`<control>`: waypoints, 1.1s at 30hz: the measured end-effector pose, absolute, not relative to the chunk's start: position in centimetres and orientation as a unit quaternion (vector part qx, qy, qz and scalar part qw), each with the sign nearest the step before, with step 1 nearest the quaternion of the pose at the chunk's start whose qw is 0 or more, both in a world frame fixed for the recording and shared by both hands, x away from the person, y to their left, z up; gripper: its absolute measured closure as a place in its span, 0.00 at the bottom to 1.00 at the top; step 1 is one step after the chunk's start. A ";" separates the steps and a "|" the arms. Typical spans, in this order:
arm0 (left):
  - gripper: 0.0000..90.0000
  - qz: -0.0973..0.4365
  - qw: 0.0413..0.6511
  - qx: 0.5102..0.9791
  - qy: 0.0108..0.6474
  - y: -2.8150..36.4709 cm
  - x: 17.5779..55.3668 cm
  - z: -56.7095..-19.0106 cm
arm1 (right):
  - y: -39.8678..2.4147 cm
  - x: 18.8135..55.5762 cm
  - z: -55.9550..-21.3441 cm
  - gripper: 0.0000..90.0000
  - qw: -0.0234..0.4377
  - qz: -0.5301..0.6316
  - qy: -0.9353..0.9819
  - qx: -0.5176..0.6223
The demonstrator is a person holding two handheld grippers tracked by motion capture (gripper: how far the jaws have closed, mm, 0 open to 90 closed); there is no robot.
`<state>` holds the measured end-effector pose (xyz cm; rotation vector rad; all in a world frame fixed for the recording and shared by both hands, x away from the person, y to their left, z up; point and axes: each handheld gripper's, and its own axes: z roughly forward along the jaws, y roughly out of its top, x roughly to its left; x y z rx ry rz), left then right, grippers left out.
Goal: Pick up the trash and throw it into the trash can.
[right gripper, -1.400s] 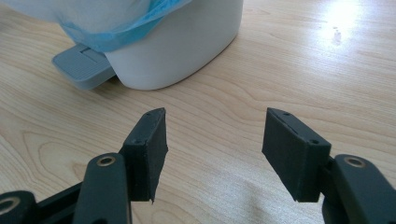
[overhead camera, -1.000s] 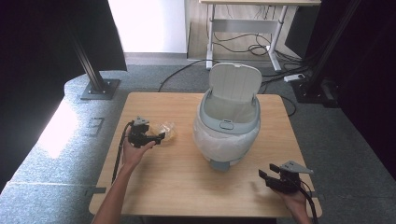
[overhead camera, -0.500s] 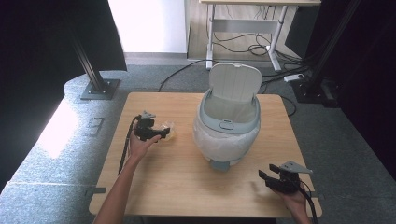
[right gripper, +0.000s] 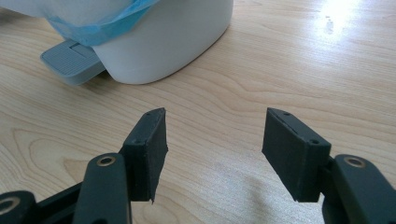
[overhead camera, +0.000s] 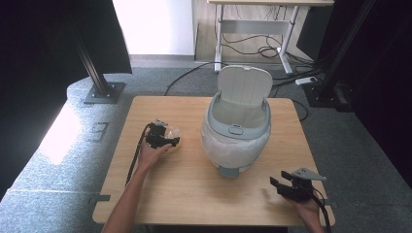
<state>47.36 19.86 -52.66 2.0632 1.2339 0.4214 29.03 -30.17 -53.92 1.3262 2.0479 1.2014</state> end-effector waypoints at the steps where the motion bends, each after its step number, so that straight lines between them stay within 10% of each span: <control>1: 0.25 0.160 0.343 0.794 0.475 19.8 47.4 -52.7 | -30.2 29.0 -53.9 0.44 0.210 0.432 0.736 0.477; 21: 0.81 0.170 0.373 0.771 0.487 21.2 46.6 -52.7 | -30.3 29.0 -53.9 0.44 0.212 0.430 0.736 0.478; 33: 0.93 0.176 0.423 0.763 0.455 21.7 44.2 -50.0 | -30.4 28.9 -53.7 0.44 0.216 0.434 0.732 0.479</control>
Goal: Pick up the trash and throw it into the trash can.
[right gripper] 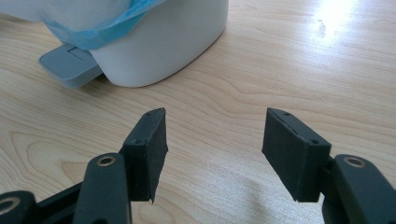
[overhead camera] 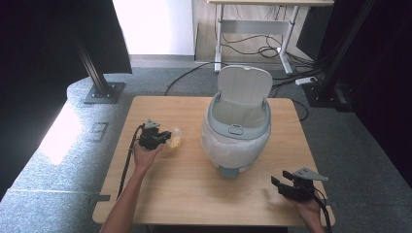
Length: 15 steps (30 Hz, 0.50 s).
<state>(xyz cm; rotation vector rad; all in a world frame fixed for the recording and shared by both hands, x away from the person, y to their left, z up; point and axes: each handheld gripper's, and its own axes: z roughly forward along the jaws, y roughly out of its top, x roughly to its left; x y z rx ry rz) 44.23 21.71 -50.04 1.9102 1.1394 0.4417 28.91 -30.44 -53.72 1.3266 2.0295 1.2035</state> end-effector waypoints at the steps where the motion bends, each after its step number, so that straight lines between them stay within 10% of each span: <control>1: 0.94 0.178 0.428 0.760 0.455 21.9 43.9 -49.8 | -30.4 28.9 -53.7 0.44 0.216 0.434 0.732 0.478; 15: 0.95 0.182 0.468 0.742 0.445 23.3 42.0 -47.5 | -30.4 28.9 -53.7 0.44 0.218 0.434 0.730 0.480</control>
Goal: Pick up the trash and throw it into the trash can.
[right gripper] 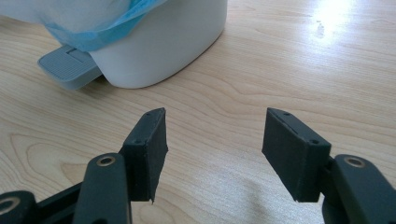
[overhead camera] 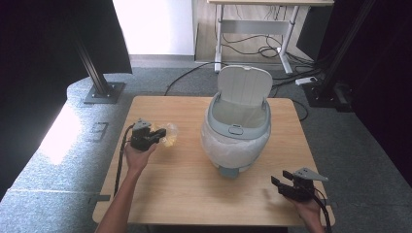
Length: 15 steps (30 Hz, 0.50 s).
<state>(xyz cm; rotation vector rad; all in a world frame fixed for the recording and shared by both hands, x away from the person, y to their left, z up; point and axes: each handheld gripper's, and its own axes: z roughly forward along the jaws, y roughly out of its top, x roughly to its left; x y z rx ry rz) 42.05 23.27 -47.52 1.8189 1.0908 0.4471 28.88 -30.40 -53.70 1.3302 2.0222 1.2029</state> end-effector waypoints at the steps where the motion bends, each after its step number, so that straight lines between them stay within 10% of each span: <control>1: 0.95 0.182 0.470 0.741 0.443 23.3 41.9 -47.3 | -30.4 28.9 -53.7 0.44 0.218 0.434 0.730 0.480; 15: 0.95 0.180 0.494 0.740 0.420 23.5 40.5 -44.9 | -30.4 28.9 -53.7 0.44 0.217 0.434 0.730 0.482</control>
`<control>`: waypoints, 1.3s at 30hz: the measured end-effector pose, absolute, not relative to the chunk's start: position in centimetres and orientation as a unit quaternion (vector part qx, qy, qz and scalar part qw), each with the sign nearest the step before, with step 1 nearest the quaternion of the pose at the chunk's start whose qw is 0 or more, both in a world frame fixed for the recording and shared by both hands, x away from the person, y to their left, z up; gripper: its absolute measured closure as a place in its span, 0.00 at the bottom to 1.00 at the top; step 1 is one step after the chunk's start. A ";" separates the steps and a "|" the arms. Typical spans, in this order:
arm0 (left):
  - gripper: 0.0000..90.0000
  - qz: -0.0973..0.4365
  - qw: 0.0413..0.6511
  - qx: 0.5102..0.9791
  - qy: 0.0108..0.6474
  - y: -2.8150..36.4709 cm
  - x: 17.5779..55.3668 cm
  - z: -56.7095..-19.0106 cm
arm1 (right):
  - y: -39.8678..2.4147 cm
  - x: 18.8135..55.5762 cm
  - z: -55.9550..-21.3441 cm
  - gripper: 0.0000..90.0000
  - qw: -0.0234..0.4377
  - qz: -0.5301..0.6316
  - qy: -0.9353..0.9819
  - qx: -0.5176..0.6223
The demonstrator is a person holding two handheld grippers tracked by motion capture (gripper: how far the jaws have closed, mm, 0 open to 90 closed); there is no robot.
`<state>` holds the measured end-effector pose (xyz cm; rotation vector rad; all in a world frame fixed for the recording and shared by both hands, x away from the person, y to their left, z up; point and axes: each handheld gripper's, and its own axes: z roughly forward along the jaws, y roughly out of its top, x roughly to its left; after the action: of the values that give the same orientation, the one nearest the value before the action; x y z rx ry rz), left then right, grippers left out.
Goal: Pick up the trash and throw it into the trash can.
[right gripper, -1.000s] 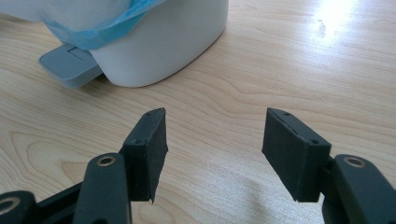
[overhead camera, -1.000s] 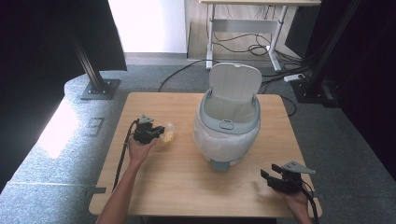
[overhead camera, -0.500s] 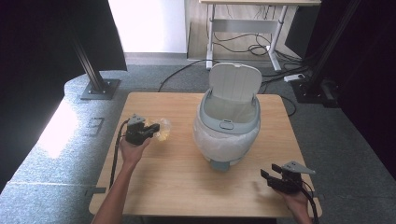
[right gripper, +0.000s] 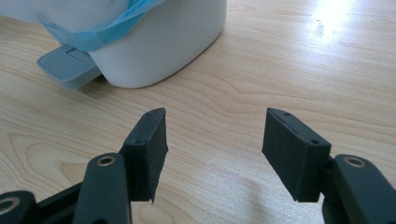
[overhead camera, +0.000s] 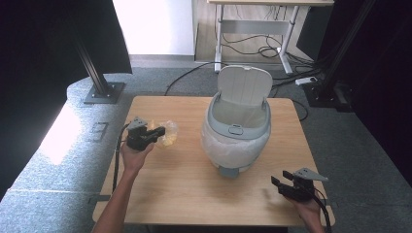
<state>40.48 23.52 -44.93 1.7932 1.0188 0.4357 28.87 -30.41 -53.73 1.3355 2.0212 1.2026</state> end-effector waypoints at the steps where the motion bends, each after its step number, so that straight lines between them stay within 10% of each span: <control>1: 0.95 0.182 0.495 0.740 0.417 23.5 40.3 -44.7 | -30.4 28.9 -53.7 0.44 0.217 0.434 0.730 0.482; 39: 0.95 0.190 0.532 0.741 0.363 22.2 37.8 -39.4 | -30.5 28.9 -54.0 0.44 0.216 0.431 0.729 0.485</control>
<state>37.76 22.17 -39.39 1.7673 0.8653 0.4522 28.93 -30.53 -53.97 1.3447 2.0211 1.1943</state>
